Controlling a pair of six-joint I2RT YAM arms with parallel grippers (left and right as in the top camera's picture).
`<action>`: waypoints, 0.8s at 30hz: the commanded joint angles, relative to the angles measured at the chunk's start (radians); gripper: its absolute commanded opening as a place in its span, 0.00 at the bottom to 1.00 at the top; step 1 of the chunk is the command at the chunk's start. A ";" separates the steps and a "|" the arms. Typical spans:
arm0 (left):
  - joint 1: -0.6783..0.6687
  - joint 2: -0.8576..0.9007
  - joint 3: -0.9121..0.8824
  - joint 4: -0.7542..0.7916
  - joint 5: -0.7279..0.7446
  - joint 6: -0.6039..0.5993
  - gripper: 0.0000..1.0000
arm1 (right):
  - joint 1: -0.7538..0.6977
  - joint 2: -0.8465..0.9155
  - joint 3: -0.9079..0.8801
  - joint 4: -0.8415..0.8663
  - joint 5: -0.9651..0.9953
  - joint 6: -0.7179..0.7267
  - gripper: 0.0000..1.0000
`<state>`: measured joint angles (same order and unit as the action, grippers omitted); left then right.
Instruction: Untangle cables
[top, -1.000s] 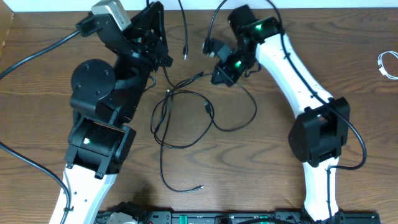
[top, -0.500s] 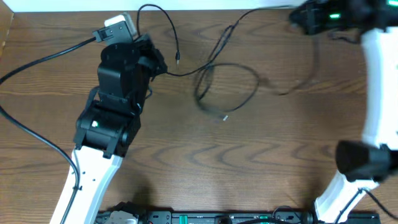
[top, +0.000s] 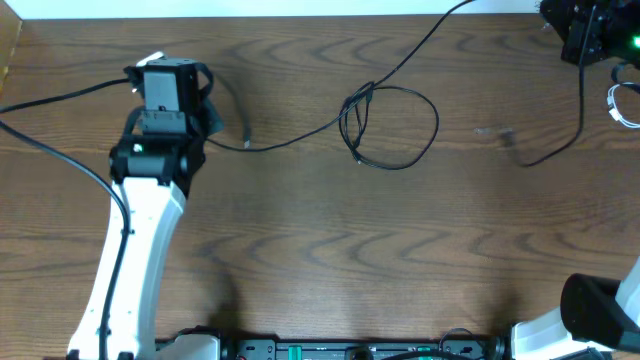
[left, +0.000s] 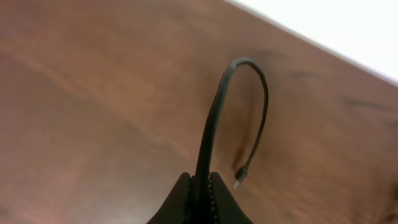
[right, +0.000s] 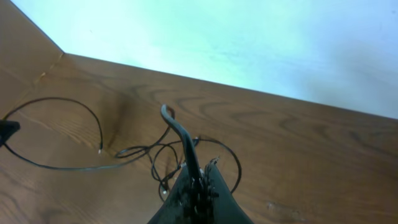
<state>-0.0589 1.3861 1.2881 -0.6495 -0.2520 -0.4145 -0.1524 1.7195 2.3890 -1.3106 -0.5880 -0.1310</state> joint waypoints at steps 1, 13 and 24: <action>0.069 0.060 0.014 -0.024 -0.023 0.014 0.07 | -0.003 -0.043 0.014 0.011 -0.017 0.023 0.01; 0.169 0.221 0.014 -0.022 -0.023 0.059 0.08 | -0.027 -0.200 0.020 0.016 -0.016 0.026 0.01; 0.213 0.275 0.013 0.023 -0.023 0.059 0.07 | -0.170 -0.389 0.019 0.009 -0.003 0.034 0.01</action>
<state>0.1329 1.6485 1.2881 -0.6392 -0.2577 -0.3656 -0.2871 1.3594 2.3951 -1.2991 -0.5945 -0.1162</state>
